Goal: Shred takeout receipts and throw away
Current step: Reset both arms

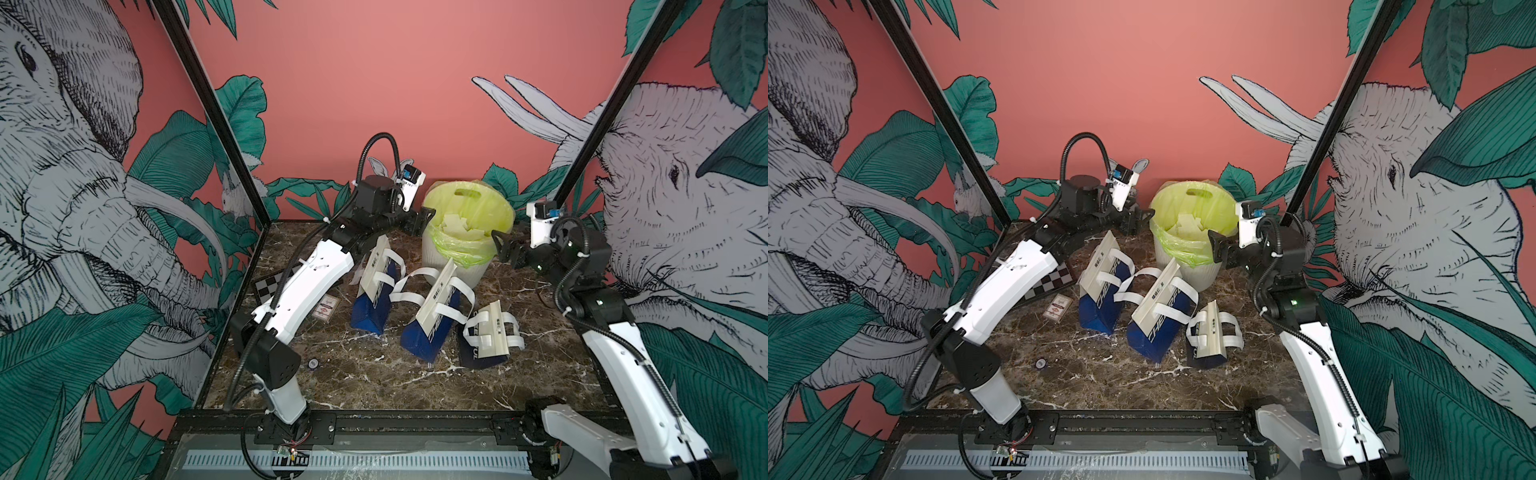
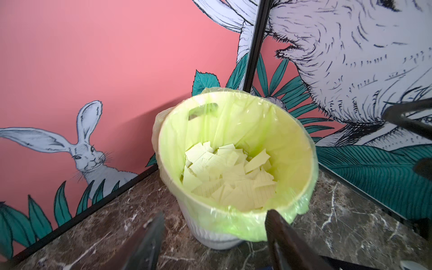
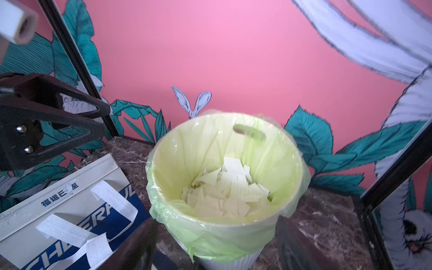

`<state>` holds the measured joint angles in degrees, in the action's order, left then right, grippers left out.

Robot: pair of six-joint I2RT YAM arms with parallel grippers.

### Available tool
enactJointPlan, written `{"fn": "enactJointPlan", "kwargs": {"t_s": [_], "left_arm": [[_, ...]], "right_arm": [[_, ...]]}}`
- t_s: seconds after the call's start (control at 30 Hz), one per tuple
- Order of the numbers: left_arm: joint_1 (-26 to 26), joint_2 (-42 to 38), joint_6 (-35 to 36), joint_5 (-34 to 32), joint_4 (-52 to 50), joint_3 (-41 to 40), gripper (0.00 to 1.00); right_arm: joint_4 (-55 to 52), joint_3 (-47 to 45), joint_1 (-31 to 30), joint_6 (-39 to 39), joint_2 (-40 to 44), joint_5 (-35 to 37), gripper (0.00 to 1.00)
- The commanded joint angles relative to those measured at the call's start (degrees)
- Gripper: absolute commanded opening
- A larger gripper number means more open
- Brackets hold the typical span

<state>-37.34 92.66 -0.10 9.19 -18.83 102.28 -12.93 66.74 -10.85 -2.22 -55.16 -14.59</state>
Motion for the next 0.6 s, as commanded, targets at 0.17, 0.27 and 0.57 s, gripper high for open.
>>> {"fn": "enactJointPlan", "kwargs": {"t_s": [0.17,0.27,0.57], "left_arm": [[0.27,-18.98,7.57,-14.32,11.39,-15.96,0.99],[0.34,-24.81,9.51,-18.23,14.01,-23.17,0.99],[0.49,-34.28,9.42,-15.28,19.7,-36.38,0.99]], "right_arm": [[11.24,-9.8,-0.18,5.29,11.04,0.56,0.78],[16.01,-16.74,-0.25,10.05,17.19,-5.91,0.78],[30.14,-30.15,-0.25,12.77,28.17,-20.12,0.79]]}}
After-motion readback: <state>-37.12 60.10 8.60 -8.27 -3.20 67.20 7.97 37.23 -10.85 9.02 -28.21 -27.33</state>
